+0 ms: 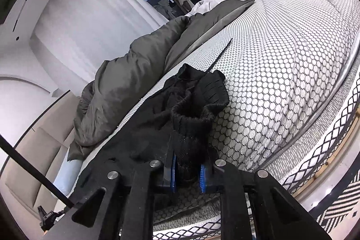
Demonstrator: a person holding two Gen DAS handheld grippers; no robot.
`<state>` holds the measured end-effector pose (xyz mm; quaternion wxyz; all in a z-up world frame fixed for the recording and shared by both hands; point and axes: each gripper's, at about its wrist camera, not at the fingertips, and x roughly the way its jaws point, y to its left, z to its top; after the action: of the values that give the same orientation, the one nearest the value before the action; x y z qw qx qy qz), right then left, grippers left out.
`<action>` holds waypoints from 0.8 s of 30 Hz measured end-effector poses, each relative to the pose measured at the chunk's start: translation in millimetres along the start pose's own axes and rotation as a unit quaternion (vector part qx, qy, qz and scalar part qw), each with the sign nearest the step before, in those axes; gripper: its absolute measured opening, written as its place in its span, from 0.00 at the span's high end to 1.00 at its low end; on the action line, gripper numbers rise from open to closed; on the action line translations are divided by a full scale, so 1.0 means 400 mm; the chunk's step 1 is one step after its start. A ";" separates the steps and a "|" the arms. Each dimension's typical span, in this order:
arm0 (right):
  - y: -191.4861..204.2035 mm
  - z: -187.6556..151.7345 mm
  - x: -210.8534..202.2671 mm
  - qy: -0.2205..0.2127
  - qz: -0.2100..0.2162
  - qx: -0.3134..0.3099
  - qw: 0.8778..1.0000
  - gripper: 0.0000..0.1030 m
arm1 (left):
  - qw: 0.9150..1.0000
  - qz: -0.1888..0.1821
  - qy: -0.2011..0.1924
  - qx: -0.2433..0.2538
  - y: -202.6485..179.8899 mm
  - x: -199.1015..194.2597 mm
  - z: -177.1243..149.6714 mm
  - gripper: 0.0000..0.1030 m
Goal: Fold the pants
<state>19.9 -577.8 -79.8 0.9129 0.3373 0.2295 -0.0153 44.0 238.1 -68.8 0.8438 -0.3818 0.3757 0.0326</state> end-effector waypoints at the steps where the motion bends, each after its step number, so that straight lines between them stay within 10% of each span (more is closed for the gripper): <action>1: -0.008 -0.004 -0.003 0.001 -0.002 -0.001 1.000 0.86 | 1.000 -0.001 -0.003 -0.002 -0.001 -0.009 -0.003 0.44; 15: -0.007 -0.012 0.002 0.006 -0.007 -0.010 1.000 0.86 | 0.999 -0.005 -0.014 -0.050 0.022 0.032 0.096 0.44; 21: -0.024 -0.009 0.017 0.003 -0.004 0.007 1.000 0.86 | 0.999 0.022 -0.010 -0.045 -0.012 0.111 0.128 0.93; 24: -0.019 -0.001 0.002 -0.013 -0.008 0.008 1.000 0.87 | 0.999 0.024 -0.035 -0.025 -0.041 0.093 0.128 0.99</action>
<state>19.2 -583.5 -85.1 0.9131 0.3423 0.2198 -0.0285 107.4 252.3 -61.4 0.8455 -0.3925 0.3541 0.0756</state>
